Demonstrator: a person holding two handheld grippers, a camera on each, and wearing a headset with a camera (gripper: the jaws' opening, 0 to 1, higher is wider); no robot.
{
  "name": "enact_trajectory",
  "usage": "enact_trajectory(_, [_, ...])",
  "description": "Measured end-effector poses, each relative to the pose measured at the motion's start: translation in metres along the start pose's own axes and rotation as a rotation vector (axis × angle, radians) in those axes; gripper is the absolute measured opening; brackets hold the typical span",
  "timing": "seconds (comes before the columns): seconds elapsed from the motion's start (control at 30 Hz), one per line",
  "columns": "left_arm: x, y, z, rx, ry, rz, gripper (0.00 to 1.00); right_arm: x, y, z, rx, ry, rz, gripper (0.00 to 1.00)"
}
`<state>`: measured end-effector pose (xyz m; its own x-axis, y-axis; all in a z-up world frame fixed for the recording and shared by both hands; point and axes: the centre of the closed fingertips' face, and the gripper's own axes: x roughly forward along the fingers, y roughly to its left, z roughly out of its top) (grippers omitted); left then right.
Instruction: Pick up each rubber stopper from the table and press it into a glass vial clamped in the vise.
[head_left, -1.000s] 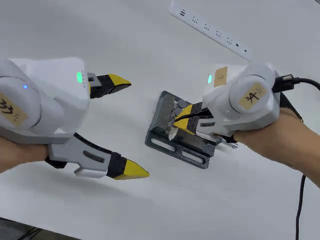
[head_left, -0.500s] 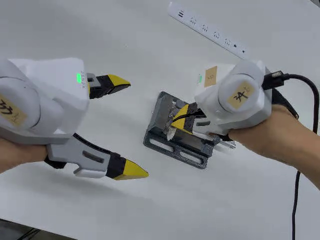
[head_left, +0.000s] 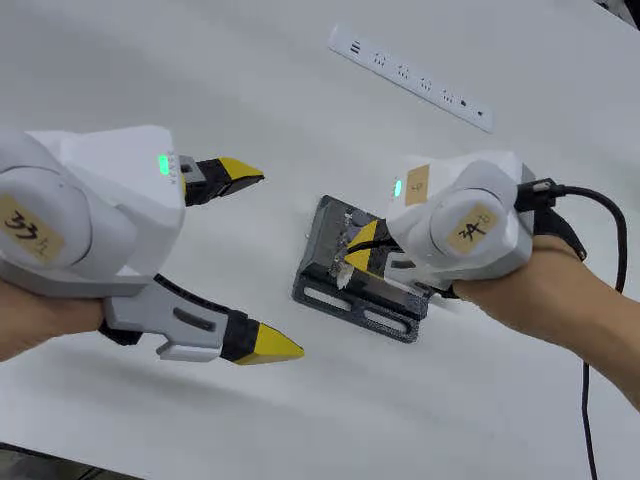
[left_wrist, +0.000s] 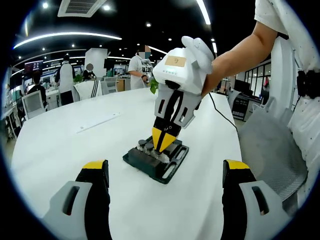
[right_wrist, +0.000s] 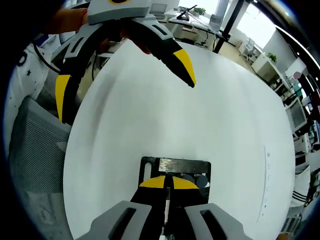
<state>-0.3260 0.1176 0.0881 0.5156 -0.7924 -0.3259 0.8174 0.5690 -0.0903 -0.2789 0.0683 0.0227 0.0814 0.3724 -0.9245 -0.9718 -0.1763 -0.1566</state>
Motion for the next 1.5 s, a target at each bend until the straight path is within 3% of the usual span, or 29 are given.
enact_trajectory(0.23, [-0.004, -0.001, 0.003, 0.004, 0.004, 0.015, 0.93, 0.000, 0.000, 0.001, 0.043, -0.031, -0.049, 0.00])
enact_trajectory(0.4, [-0.005, 0.000, 0.007, 0.004, 0.002, 0.022, 0.93, -0.001, -0.001, 0.000, 0.099, -0.089, -0.063, 0.00])
enact_trajectory(0.7, [-0.010, -0.007, 0.016, 0.034, 0.021, 0.026, 0.93, -0.002, -0.002, 0.002, 0.134, -0.107, -0.084, 0.00])
enact_trajectory(0.8, [-0.011, -0.009, 0.016, 0.041, 0.032, 0.030, 0.93, -0.003, -0.001, 0.002, 0.131, -0.126, -0.096, 0.00])
enact_trajectory(0.9, [-0.012, -0.011, 0.017, 0.043, 0.038, 0.035, 0.93, -0.004, -0.002, 0.001, 0.192, -0.175, -0.103, 0.00])
enact_trajectory(1.3, [-0.017, -0.014, 0.012, 0.051, 0.065, 0.048, 0.93, -0.006, -0.005, 0.004, 0.286, -0.220, -0.091, 0.00])
enact_trajectory(1.5, [-0.019, -0.018, 0.011, 0.054, 0.075, 0.051, 0.93, -0.019, -0.010, 0.004, 0.322, -0.255, -0.126, 0.00])
